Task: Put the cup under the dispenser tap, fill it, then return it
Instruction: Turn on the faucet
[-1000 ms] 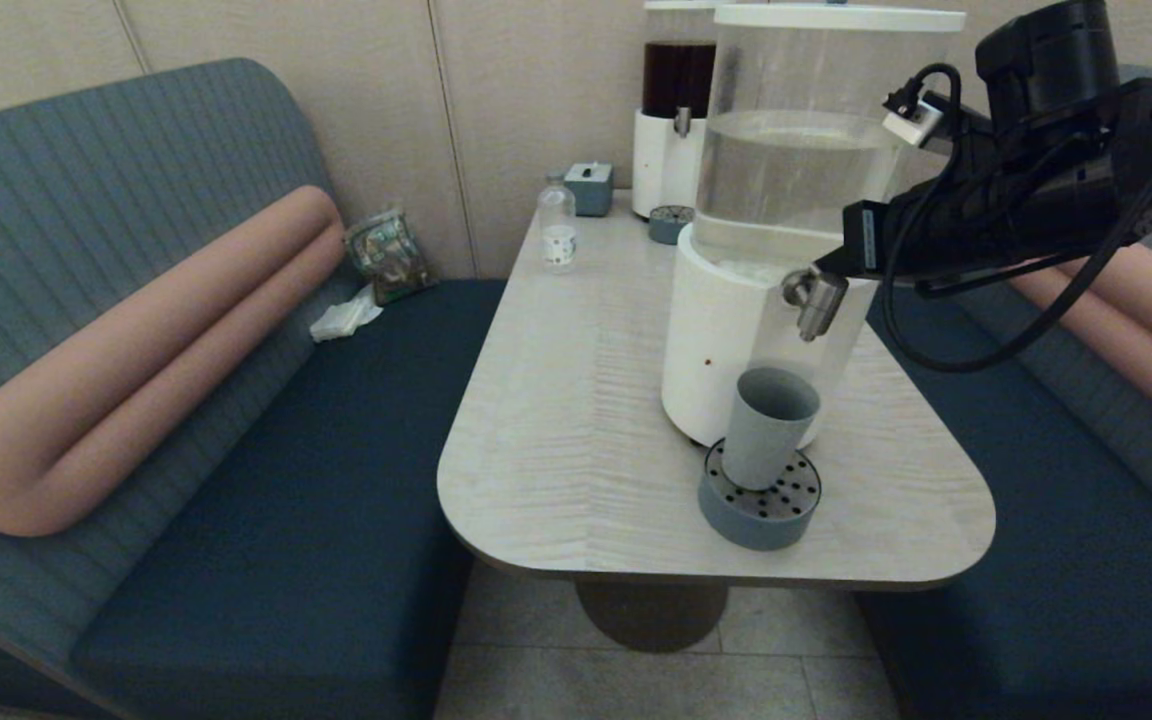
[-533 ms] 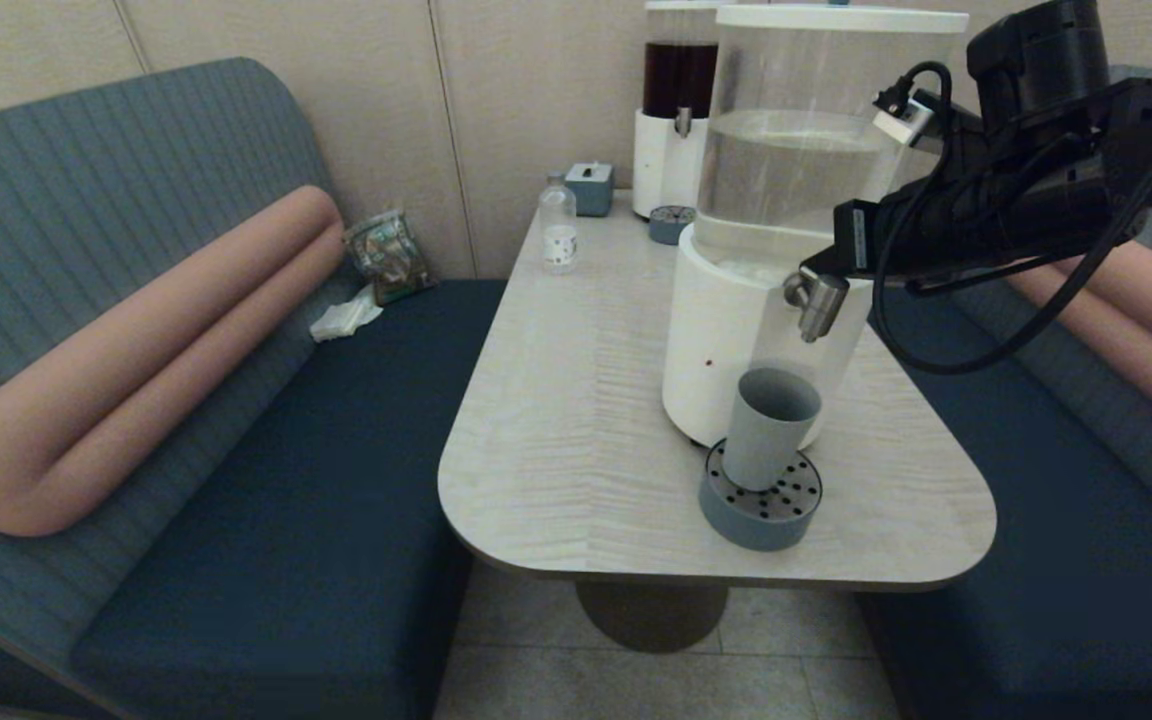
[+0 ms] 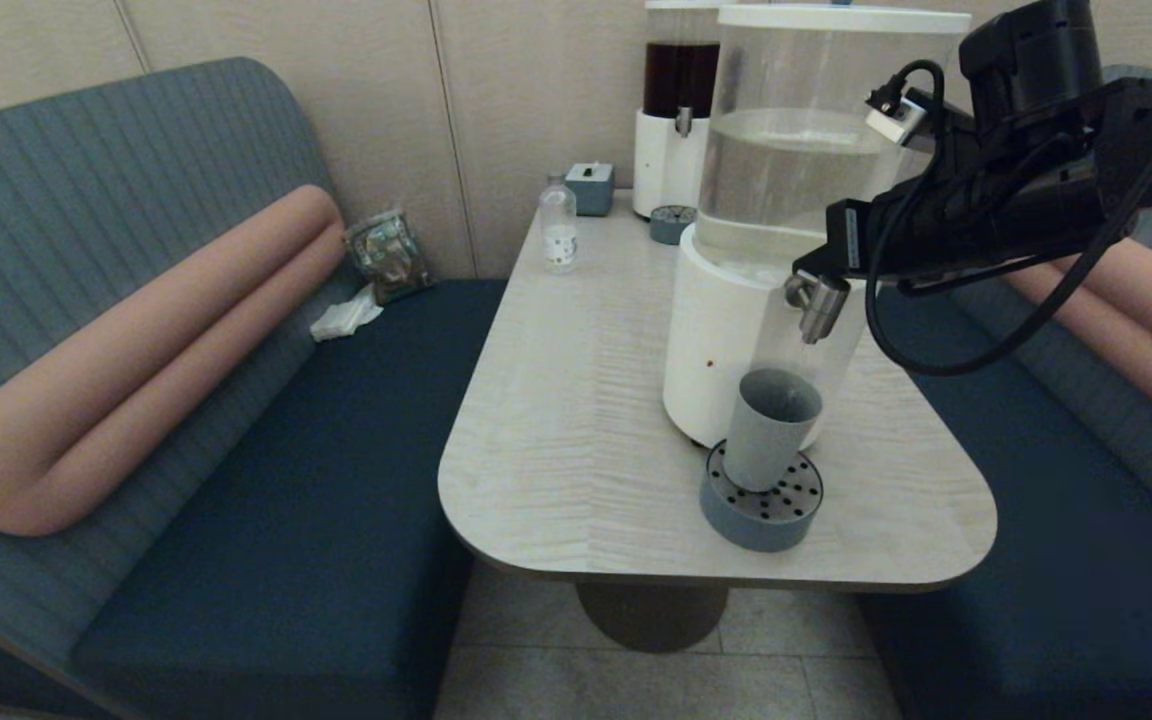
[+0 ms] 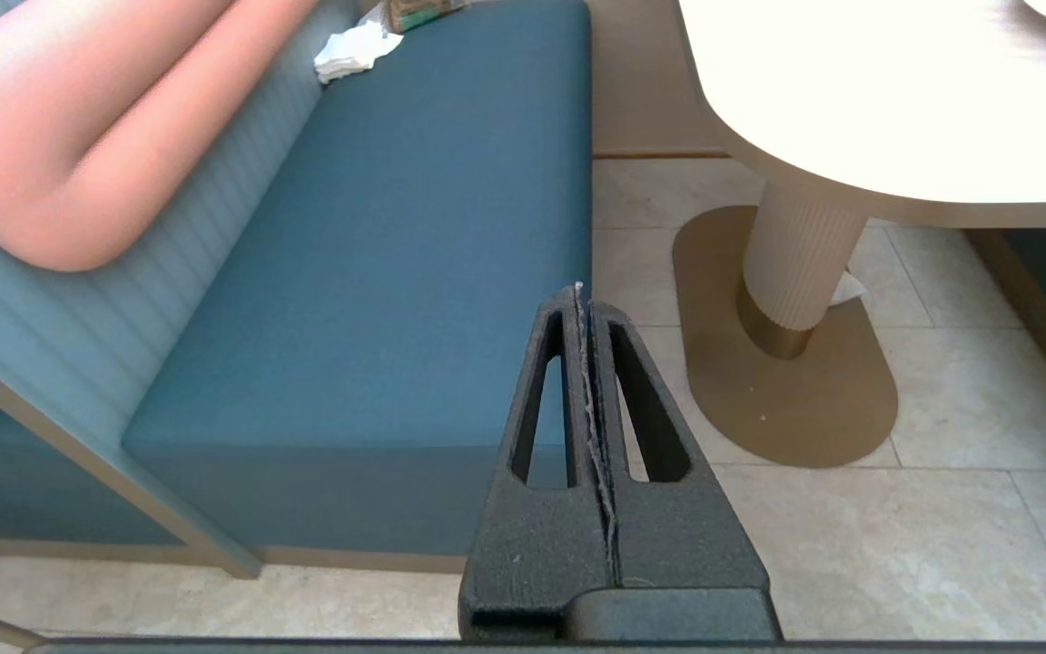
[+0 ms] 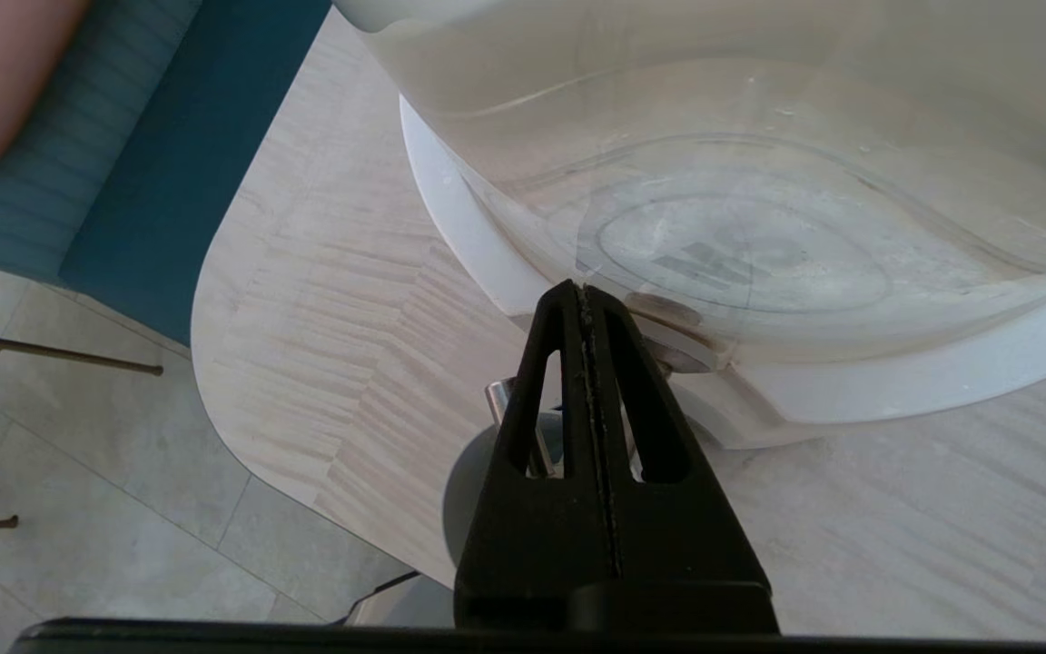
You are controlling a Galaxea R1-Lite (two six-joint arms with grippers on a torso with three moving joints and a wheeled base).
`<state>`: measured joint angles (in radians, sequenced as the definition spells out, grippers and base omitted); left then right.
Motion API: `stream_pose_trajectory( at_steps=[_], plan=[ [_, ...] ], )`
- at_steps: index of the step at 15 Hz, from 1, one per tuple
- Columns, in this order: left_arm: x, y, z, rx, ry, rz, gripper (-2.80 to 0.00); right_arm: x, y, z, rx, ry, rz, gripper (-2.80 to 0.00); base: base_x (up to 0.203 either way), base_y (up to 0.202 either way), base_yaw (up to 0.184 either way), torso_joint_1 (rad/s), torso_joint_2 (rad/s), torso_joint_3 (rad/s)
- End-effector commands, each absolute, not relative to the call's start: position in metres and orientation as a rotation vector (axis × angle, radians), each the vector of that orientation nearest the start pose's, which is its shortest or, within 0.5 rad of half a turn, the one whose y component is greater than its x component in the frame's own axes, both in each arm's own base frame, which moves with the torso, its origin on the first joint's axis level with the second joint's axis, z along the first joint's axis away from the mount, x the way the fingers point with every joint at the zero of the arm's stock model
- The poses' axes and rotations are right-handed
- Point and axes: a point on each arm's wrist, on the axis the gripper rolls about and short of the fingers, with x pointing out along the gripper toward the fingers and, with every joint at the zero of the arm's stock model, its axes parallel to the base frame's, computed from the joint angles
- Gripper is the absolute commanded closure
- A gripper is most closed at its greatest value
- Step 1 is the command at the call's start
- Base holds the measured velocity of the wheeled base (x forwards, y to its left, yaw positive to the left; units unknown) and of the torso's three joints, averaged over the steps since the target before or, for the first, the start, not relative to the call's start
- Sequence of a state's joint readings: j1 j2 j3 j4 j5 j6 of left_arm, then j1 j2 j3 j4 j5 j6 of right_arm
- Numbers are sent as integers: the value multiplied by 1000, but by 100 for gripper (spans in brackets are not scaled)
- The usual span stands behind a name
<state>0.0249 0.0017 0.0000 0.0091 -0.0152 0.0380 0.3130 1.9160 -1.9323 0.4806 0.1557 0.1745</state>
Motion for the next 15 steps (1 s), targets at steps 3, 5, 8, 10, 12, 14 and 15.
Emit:
stream_pose_trajectory(
  at_steps=[3,5,8,10,12,14,15],
  plan=[
    [-22,-1,74,38,14,10,0,345,119,315,129,512,428,0,0,0,0,0,0,0],
    [-22,-1,74,38,14,9,0,344,120,317,129,509,433,0,0,0,0,0,0,0],
    [-22,-1,74,38,14,10,0,341,122,318,127,506,441,0,0,0,0,0,0,0],
    [-22,-1,74,38,14,9,0,340,122,319,127,502,443,0,0,0,0,0,0,0],
    [-22,-1,74,38,14,10,0,339,122,320,127,501,443,0,0,0,0,0,0,0],
    [-22,-1,74,38,14,9,0,338,122,320,127,502,444,0,0,0,0,0,0,0],
    [-22,-1,74,38,14,10,0,338,123,321,127,501,446,0,0,0,0,0,0,0]
  ],
)
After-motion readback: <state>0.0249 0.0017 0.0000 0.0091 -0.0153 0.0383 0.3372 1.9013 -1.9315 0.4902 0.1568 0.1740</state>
